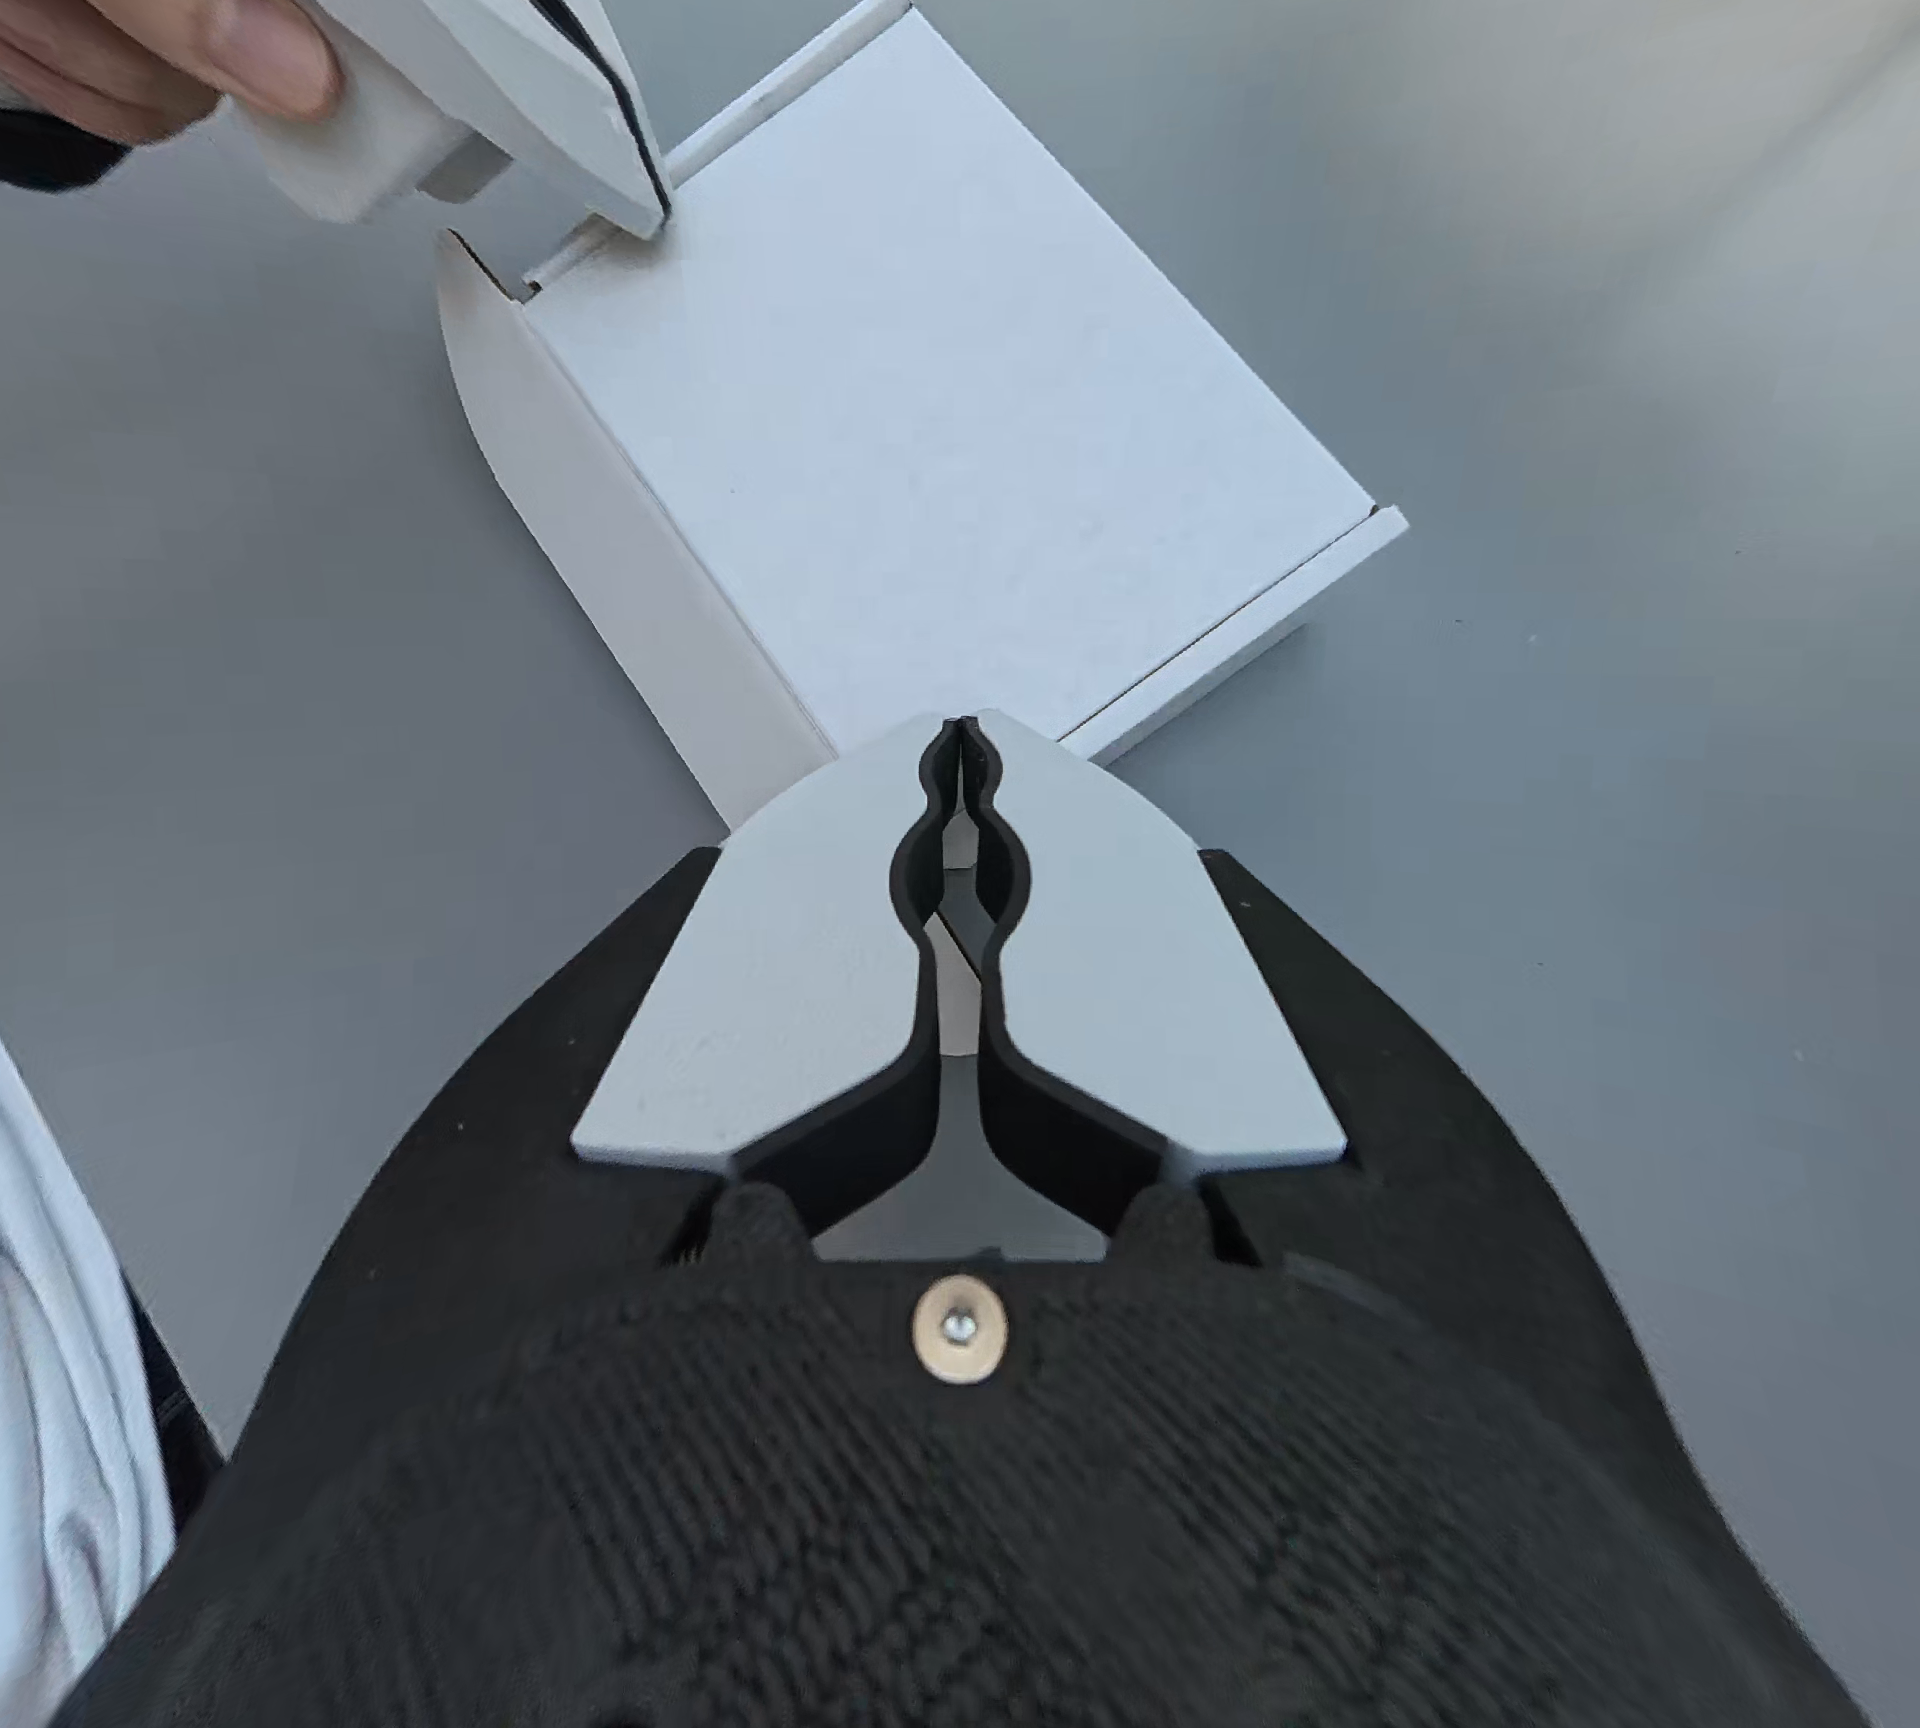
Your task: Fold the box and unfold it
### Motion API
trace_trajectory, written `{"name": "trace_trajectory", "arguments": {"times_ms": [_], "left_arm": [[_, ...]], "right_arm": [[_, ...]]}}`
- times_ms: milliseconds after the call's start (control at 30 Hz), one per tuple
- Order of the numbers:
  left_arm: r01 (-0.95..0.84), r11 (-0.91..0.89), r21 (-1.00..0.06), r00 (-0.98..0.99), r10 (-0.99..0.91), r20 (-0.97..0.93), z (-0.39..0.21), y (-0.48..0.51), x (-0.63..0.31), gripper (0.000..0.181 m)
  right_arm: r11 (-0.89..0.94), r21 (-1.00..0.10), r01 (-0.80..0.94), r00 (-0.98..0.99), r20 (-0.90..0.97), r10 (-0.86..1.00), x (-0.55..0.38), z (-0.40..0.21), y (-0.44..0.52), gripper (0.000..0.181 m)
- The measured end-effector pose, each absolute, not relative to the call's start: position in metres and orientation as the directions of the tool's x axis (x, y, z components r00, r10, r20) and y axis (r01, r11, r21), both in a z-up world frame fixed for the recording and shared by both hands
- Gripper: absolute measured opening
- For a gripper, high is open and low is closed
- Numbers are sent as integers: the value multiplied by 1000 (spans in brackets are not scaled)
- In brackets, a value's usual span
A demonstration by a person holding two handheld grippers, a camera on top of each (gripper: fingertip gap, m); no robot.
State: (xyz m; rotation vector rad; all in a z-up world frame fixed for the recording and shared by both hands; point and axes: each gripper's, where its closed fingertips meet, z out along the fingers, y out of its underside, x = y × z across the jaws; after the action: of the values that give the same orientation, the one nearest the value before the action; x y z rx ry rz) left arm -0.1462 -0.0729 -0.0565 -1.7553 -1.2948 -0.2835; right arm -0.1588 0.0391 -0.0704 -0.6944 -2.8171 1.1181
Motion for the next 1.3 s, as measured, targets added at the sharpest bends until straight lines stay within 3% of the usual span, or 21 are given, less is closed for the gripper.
{"name": "trace_trajectory", "arguments": {"times_ms": [33,67,200,333,467,633,833,1100,1200,1300], "left_arm": [[856,-46,-514,421,639,643,-61,-70,-145,0],[860,-52,-508,413,655,633,-67,-71,-146,0],[843,-50,-535,431,658,617,-67,-71,-146,0],[832,-44,-553,429,684,590,-68,-76,-146,0],[816,-7,-578,428,679,596,-67,-76,-147,0],[803,52,-594,412,670,617,-67,-79,-147,0],[788,90,-609,404,671,622,-67,-82,-147,0],[752,151,-642,405,662,631,-66,-86,-147,0],[716,117,-688,464,656,595,-63,-87,-145,0],[523,109,-845,599,658,455,-23,-93,-142,0]], "right_arm": [[619,-669,412,-898,-182,401,-156,-69,39,9],[583,-679,446,-886,-242,396,-156,-65,39,29],[371,-708,600,-779,-412,473,-183,-45,58,66],[332,-598,729,-674,-541,503,-188,-55,71,97],[285,-503,816,-576,-671,466,-181,-55,56,87],[235,-407,883,-470,-746,472,-183,-60,41,88],[273,-303,913,-399,-799,450,-174,-70,22,81],[355,-264,897,-397,-835,380,-165,-68,3,71],[410,-227,883,-379,-860,341,-160,-68,7,70],[439,-204,875,-333,-912,240,-156,-52,13,69]]}}
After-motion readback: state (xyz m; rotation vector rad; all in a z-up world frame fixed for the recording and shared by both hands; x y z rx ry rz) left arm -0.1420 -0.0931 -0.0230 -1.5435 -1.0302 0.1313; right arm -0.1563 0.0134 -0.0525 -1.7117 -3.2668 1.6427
